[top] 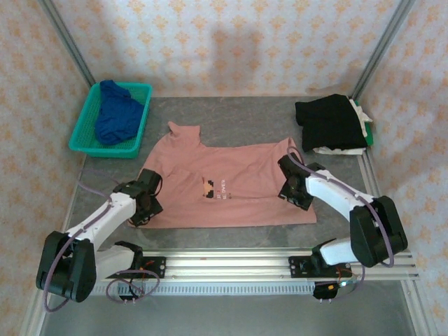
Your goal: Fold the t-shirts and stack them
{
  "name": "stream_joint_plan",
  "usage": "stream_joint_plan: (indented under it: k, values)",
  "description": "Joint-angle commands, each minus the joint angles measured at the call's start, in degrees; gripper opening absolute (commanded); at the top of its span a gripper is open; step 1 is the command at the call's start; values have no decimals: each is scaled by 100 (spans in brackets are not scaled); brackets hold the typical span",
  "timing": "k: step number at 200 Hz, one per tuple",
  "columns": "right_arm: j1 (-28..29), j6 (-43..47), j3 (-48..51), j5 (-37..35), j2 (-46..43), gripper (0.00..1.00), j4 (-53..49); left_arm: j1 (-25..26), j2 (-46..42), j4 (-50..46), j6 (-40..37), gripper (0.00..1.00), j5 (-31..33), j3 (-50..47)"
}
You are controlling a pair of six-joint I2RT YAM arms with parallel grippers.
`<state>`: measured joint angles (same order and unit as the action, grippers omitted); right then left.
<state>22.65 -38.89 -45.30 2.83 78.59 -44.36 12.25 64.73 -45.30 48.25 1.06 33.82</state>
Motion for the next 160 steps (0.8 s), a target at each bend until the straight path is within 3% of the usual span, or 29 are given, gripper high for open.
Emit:
stream_joint_plan:
  k: [1,55,99,134,160]
  values:
    - [134,171,-60,-101,-25,63,-185,65,83,-86,-264,58,196,598]
    - [-189,-8,-32,-390,737,62,-137,290,1636,555,-615,61,-31,1270]
    - [-359,32,-311,-553,-32,68,-418,190,2013,687,-561,61,-196,775]
    - [-376,636,-1675,-823,365,74,-271,170,2319,-94,-1133,62,167,2682]
    - [-527,971,-2964,-1131,1395,71,-346,123,3469,-584,-1596,65,395,4734]
